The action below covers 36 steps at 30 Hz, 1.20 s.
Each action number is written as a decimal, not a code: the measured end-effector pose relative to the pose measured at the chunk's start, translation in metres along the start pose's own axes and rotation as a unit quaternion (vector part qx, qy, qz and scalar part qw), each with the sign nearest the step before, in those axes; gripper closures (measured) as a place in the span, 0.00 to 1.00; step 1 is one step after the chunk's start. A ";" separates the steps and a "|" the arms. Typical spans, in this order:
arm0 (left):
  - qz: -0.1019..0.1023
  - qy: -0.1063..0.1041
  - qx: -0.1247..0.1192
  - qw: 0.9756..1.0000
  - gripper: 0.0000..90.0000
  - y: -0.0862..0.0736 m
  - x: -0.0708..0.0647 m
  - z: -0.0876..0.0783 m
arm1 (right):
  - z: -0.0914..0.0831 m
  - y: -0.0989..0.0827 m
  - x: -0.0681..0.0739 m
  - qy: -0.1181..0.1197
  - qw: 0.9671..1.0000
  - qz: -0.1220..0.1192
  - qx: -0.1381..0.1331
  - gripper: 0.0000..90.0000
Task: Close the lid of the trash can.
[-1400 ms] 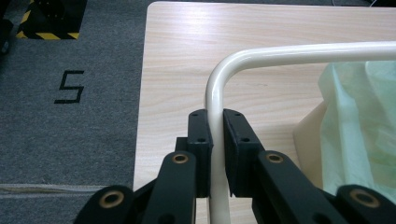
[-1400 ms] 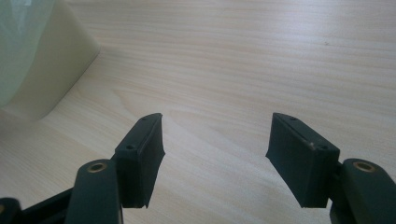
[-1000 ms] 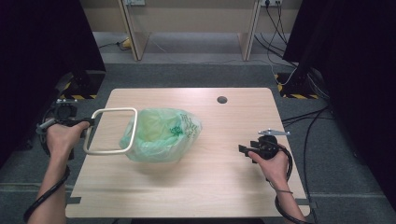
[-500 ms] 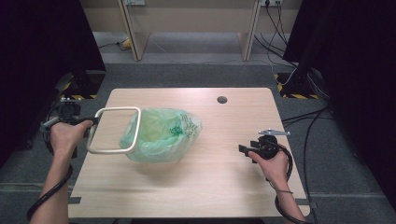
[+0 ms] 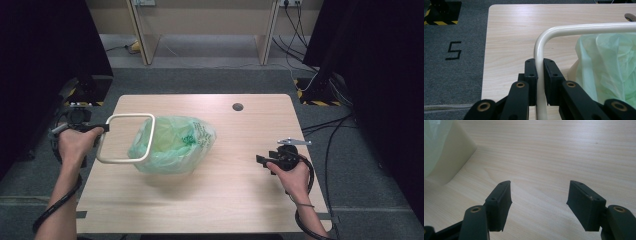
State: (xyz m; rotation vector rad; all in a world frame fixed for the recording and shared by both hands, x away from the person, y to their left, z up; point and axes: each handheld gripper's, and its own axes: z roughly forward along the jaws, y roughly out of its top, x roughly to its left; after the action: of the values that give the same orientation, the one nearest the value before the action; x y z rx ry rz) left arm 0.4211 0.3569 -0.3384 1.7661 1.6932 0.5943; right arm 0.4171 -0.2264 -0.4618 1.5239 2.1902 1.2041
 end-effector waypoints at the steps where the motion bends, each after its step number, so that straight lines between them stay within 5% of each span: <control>1: 0.001 0.000 0.000 1.000 0.90 0.000 -0.001 0.000 | 0.000 0.000 0.000 -0.001 1.000 -0.002 -0.001 0.39; 36: 0.016 -0.011 0.002 1.000 0.91 0.011 -0.023 0.004 | -0.002 0.001 -0.001 0.000 1.000 0.000 -0.003 0.39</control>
State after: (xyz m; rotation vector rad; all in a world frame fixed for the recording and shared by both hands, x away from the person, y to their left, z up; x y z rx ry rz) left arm 0.4296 0.3340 -0.3313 1.7979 1.6547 0.5830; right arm 0.4172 -0.2280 -0.4603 1.5224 2.1840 1.2090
